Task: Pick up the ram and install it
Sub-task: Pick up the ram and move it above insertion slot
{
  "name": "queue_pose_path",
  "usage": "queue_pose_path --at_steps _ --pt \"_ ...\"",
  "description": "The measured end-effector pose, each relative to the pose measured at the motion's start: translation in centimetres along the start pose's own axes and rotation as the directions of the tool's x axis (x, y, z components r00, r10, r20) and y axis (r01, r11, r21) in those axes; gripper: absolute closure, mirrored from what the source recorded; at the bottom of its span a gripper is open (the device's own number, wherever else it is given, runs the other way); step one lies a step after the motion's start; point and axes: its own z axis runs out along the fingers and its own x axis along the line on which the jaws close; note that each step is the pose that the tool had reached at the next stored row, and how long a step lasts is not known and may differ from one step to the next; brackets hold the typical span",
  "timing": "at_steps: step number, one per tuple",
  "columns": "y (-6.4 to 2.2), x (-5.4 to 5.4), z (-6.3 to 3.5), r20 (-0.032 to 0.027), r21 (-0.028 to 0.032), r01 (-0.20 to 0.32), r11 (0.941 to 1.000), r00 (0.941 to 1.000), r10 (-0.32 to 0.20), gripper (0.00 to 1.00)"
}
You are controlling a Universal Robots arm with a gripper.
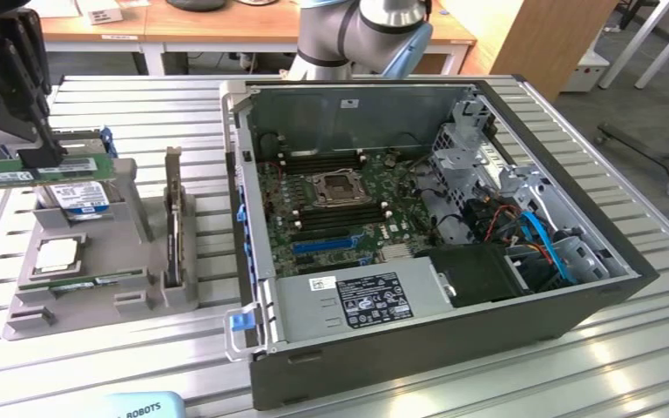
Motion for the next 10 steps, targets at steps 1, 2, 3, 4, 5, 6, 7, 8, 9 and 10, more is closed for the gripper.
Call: queue_pose_path --at_steps 1,2,3,4,5,6,7,8,9,10 --pt "-0.18 0.0 -0.01 0.0 0.0 0.0 1.0 1.0 0.0 0.88" --pt "-0.35 0.0 -0.02 -0.0001 0.0 0.0 1.0 1.0 0.0 0.88" --pt "-0.52 0.0 -0.03 -0.0001 -0.0001 0.0 1.0 1.0 0.0 0.88" --pt "-0.67 0.0 -0.03 -0.0001 0.0 0.0 1.0 1.0 0.0 0.88" --pt "-0.82 0.0 -0.04 0.0 0.0 0.0 1.0 1.0 0.0 0.88" --pt "-0.96 0.0 -0.04 -0.0001 0.0 0.0 1.0 1.0 0.0 0.88" --pt "-1.09 0.0 -0.05 0.0 0.0 0.0 1.0 1.0 0.0 0.88" --pt "-1.22 0.0 -0.05 0.0 0.0 0.0 1.0 1.0 0.0 0.88" --pt "-1.34 0.0 -0.06 0.0 0.0 0.0 1.0 1.0 0.0 0.88" --pt "-1.46 0.0 -0.06 0.0 0.0 0.0 1.0 1.0 0.0 0.88"
